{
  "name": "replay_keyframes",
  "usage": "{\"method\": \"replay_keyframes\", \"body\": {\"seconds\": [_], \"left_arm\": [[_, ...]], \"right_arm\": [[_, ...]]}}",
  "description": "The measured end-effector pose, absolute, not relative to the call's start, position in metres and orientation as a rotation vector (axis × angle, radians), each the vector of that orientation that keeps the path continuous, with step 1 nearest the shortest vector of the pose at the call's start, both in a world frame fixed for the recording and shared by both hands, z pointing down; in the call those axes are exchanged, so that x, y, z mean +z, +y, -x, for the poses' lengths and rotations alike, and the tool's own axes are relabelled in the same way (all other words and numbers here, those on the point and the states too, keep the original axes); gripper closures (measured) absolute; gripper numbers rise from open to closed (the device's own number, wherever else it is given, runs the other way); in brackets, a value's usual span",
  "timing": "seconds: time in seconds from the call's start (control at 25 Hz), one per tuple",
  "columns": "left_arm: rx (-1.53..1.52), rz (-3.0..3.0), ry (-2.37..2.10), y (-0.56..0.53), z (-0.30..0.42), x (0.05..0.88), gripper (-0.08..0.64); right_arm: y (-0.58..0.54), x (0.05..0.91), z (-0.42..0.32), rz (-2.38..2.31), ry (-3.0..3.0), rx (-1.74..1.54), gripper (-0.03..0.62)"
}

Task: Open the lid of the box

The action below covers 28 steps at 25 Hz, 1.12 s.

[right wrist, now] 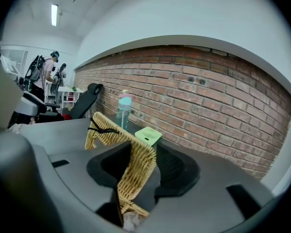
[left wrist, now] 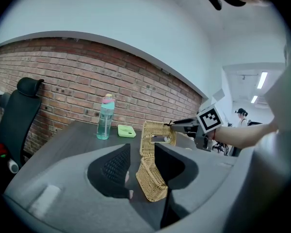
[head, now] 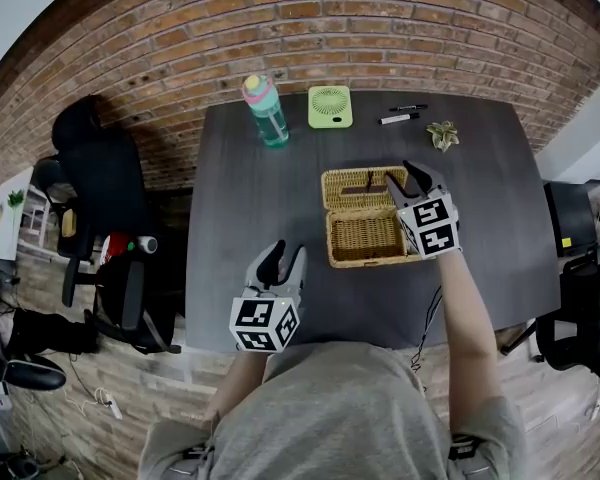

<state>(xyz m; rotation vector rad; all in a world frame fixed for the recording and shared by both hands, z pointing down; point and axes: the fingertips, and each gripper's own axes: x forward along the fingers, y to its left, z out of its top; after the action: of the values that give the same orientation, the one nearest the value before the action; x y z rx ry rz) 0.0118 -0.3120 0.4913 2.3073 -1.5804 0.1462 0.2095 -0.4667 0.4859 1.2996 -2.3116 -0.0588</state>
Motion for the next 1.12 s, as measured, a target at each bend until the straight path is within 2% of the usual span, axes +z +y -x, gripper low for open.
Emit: {"method": "replay_keyframes", "body": {"seconds": [1.12], "left_arm": [[0.171, -2.235, -1.586, -0.333, 0.001, 0.509, 0.402]], "right_arm": [[-0.536, 0.539, -0.208, -1.304, -2.307, 0.241, 0.42]]}}
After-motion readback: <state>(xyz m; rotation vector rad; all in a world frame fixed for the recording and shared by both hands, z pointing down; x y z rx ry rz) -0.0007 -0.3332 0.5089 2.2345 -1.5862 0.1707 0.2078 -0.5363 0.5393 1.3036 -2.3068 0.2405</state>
